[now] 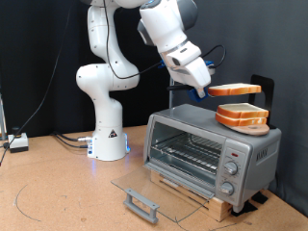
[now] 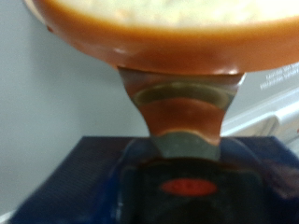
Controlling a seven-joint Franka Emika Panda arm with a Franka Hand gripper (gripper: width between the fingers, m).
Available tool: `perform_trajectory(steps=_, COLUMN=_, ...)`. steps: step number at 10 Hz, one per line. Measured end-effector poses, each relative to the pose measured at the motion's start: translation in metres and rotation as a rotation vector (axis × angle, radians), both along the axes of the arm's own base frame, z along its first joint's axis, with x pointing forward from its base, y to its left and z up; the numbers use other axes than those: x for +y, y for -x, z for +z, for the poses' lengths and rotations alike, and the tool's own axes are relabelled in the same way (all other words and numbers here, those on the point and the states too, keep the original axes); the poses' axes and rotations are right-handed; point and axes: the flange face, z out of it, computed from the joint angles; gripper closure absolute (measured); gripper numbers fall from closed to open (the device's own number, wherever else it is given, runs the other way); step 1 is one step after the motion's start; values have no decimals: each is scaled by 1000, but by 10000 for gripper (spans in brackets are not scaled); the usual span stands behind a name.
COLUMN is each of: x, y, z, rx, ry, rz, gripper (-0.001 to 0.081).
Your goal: Make a piece of toast with the oven
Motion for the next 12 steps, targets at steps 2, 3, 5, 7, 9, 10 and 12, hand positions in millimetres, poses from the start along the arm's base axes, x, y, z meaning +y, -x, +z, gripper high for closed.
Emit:
perform_trajectory(steps=2, x=-35, y=2, z=-5, rx=1, ry=-17, rz=0, gripper=410)
perform_trajectory(steps=3, x=-52, y=3, z=-7, rx=4, ry=-7, rz=-3, gripper=410)
perform_trajectory(steps=5, x=-86, y=5, z=-11, rx=6, ry=15, rz=-22, gripper=410)
perform_trajectory(steps=7, x=-119, y=11, z=-15, rx=22, ry=11, rz=-23, gripper=410)
perform_trajectory(steps=9, x=-148, y=20, z=-20, rx=42, ry=12, rz=-7, gripper=410)
perform_trajectory(steps=10, x=-162, y=25, z=-21, rx=44, ry=13, rz=-10, gripper=410)
perform_trajectory(steps=12, x=-189, y=33, z=-24, rx=43, ry=20, rz=-24, gripper=410)
